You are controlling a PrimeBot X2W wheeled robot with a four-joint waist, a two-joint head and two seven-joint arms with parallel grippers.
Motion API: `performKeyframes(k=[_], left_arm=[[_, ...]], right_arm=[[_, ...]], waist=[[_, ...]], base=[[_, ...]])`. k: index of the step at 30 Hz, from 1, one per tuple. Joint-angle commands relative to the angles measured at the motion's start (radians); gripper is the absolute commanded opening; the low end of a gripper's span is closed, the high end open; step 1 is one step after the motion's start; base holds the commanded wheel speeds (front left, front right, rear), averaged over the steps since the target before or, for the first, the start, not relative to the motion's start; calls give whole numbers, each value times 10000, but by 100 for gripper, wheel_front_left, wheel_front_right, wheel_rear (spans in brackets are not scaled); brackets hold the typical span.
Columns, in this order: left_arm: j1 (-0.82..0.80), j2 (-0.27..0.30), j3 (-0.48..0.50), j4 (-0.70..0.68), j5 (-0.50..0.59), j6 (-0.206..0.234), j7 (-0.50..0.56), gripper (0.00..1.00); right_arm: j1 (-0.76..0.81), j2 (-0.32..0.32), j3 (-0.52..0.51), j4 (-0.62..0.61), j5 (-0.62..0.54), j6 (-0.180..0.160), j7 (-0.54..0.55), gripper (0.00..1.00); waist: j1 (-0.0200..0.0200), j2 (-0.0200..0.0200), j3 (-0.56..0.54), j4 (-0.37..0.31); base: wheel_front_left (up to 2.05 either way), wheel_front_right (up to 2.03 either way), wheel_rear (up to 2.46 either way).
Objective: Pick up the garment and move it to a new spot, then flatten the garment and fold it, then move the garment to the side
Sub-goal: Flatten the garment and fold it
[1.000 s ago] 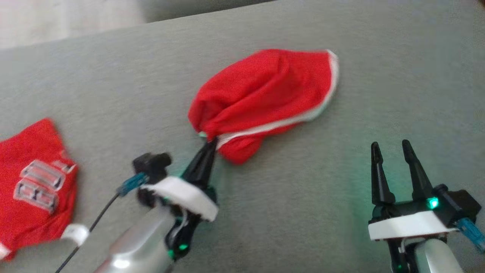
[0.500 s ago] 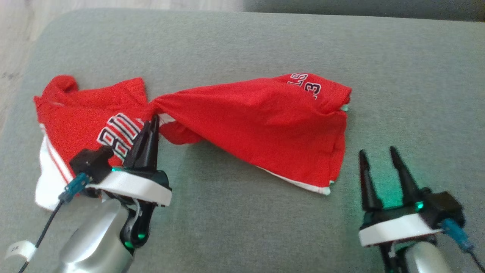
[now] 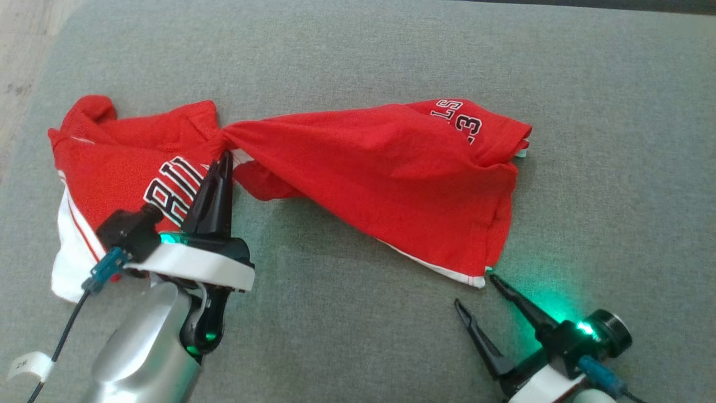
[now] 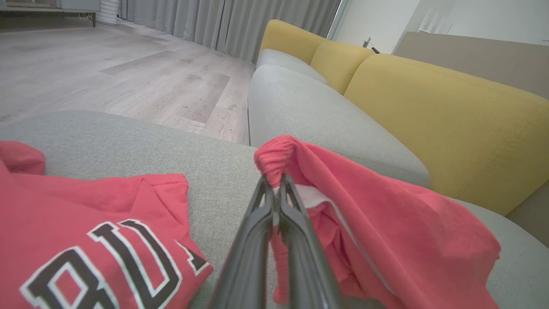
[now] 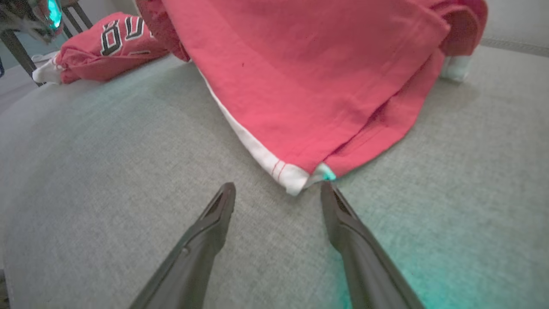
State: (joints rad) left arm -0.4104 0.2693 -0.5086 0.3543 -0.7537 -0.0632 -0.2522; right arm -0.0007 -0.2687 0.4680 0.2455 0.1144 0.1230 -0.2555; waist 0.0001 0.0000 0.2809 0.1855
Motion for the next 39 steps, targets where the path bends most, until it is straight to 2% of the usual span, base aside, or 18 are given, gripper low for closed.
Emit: performKeyframes(k=[1, 5, 6, 7, 10, 11, 12, 13, 19, 25, 33, 39], left_arm=[[-396, 193, 508, -213, 136, -65, -95, 0], [-402, 121, 612, -161, 240, -149, -95, 0], [-407, 102, 625, -146, 265, -171, -95, 0], [-412, 83, 632, -131, 288, -194, -95, 0], [-422, 21, 628, -91, 343, -252, -95, 0], [-424, 3, 623, -84, 360, -268, -95, 0], [-425, -13, 622, -79, 371, -283, -95, 0], [-428, -27, 624, -76, 380, -297, -95, 0], [-380, -16, 604, -155, 517, -402, -95, 0], [-351, 349, 505, -661, 693, -532, -93, 0], [-801, 937, 614, -2797, 853, -619, -45, 0], [-1791, 1252, 382, -4348, 688, -646, 759, 0]], right_arm=[[-235, -154, 260, -145, -17, 77, -63, 94], [-385, -158, 245, 55, -4, 77, -63, 76], [-418, -141, 234, 101, -11, 77, -63, 69], [-438, -127, 224, 140, -18, 77, -63, 67], [-504, -79, 204, 349, -50, 77, -63, 39], [-533, -41, 185, 427, -25, 77, -63, 33], [-564, -10, 167, 490, -5, 77, -63, 19], [-604, 16, 158, 538, 1, 77, -63, 0], [-681, 277, -343, 27, 19, 77, -63, 0], [-633, 708, -1639, -1668, 204, 77, -63, 0], [-1422, 1257, -3930, -4242, 334, 77, -63, 0], [-2680, 864, -4378, -4695, 49, 77, -63, 0]], waist=[[-1, 0, 3, -3], [-1, 0, 7, 28], [-1, 0, 1, 43], [-1, 0, -8, 65], [-1, 0, -34, 133], [-1, 0, -40, 154], [-1, 0, -45, 173], [-1, 0, -52, 189], [-1, 0, -225, 136], [-1, 0, -797, -316], [-1, 0, -1828, -1246], [-1, 0, -2075, -1798]], base=[[0, 0, 0], [0, 0, 0], [0, 0, 0], [0, 0, 0], [0, 0, 0], [0, 0, 0], [0, 0, 0], [0, 0, 0], [0, 0, 0], [0, 0, 0], [0, 0, 0], [0, 0, 0]])
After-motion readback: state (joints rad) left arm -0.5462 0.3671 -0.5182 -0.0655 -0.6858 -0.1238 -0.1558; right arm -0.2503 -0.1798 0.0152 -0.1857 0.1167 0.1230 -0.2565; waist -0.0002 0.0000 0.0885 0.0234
